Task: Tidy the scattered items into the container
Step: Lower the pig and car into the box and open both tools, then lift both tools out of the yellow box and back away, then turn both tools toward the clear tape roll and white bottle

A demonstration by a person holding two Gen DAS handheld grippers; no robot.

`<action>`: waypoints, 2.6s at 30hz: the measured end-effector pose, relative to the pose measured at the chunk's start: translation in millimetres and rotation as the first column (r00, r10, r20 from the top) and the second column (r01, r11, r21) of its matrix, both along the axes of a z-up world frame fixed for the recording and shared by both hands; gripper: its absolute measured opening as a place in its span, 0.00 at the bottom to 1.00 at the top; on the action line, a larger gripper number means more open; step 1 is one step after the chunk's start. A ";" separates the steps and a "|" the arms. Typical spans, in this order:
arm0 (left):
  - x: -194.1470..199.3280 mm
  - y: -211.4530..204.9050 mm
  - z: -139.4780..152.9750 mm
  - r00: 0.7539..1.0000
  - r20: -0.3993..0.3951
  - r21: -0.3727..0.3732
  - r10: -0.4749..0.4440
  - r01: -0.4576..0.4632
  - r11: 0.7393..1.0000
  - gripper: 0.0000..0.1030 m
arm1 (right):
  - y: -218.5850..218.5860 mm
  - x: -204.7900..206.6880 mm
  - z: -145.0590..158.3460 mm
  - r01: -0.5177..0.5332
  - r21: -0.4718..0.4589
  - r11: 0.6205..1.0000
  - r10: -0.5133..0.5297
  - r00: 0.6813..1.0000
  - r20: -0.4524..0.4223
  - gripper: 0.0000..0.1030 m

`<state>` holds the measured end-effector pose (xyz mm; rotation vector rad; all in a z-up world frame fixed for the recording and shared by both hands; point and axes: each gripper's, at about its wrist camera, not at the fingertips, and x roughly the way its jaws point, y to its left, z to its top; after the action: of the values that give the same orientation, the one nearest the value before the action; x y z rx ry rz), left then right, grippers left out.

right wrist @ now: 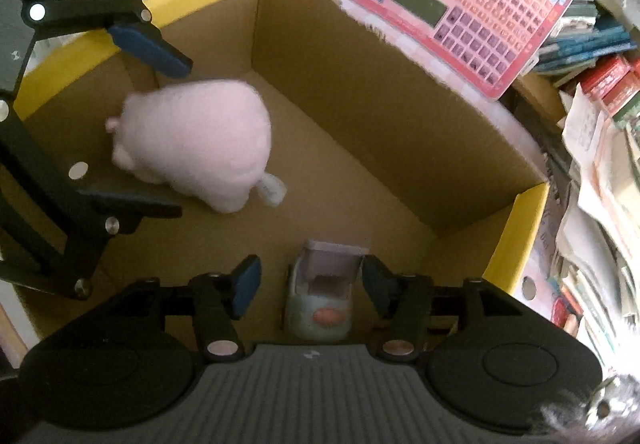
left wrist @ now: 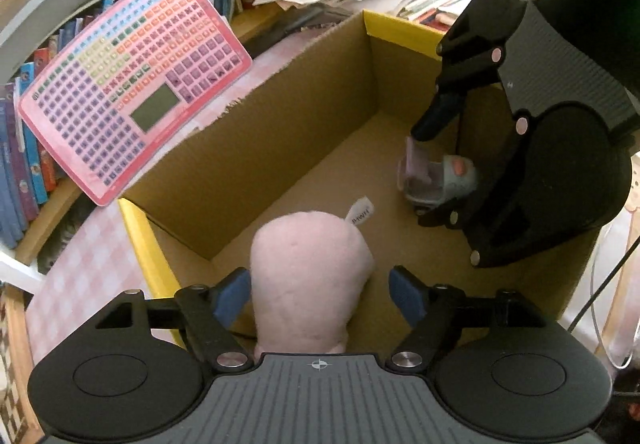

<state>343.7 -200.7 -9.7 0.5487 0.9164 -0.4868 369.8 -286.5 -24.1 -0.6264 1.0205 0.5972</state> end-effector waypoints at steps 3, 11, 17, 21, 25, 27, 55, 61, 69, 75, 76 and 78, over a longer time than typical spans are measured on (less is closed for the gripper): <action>-4.4 1.5 7.1 1.000 0.026 -0.013 0.000 0.001 1.000 0.79 | -2.7 -2.8 7.9 0.008 0.016 1.000 -0.008 1.000 0.021 0.58; -30.6 9.5 35.0 0.989 0.149 -0.044 0.011 -0.005 0.999 0.87 | -15.3 -22.4 44.0 0.053 0.047 0.997 -0.059 0.991 0.118 0.67; -57.9 23.7 64.1 0.970 0.238 -0.126 0.046 -0.017 0.992 0.93 | -21.9 -51.1 76.4 0.124 0.084 0.989 -0.140 0.966 0.219 0.75; -76.1 33.5 77.8 0.962 0.267 -0.176 0.059 -0.011 0.984 0.93 | -25.9 -73.6 93.1 0.189 0.120 0.975 -0.214 0.942 0.258 0.75; -96.6 44.5 88.1 0.953 0.289 -0.241 0.091 -0.020 0.970 0.94 | -26.5 -103.0 106.0 0.230 0.163 0.959 -0.272 0.908 0.318 0.76; -108.1 50.8 89.7 0.951 0.286 -0.279 0.113 -0.030 0.960 0.94 | -27.4 -116.4 109.6 0.242 0.180 0.953 -0.292 0.893 0.344 0.76; -239.2 136.2 72.2 0.950 0.226 -0.388 0.216 -0.116 0.914 0.95 | -3.9 -282.5 95.0 0.482 0.353 0.802 -0.593 0.717 0.367 0.77; -256.6 149.7 61.6 0.951 0.189 -0.385 0.245 -0.157 0.909 0.95 | 4.5 -306.7 81.9 0.521 0.376 0.766 -0.637 0.694 0.337 0.77; -273.0 163.2 47.0 0.951 0.137 -0.377 0.276 -0.208 0.903 0.95 | 13.9 -327.8 62.0 0.567 0.383 0.729 -0.677 0.678 0.285 0.77; -280.5 170.2 36.1 0.944 0.110 -0.373 0.310 -0.250 0.894 0.95 | 27.5 -336.2 49.2 0.588 0.364 0.722 -0.685 0.680 0.261 0.77; -281.5 171.4 34.4 0.942 0.106 -0.373 0.317 -0.258 0.891 0.95 | 30.1 -337.3 47.3 0.589 0.359 0.724 -0.684 0.682 0.258 0.77; -282.9 174.1 31.4 0.938 0.097 -0.371 0.332 -0.276 0.887 0.95 | 36.0 -338.4 43.3 0.590 0.350 0.728 -0.679 0.691 0.248 0.78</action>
<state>60.8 -26.7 21.7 0.1070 0.7230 -0.3046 31.4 -250.4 19.2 -0.1122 0.7262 -0.0329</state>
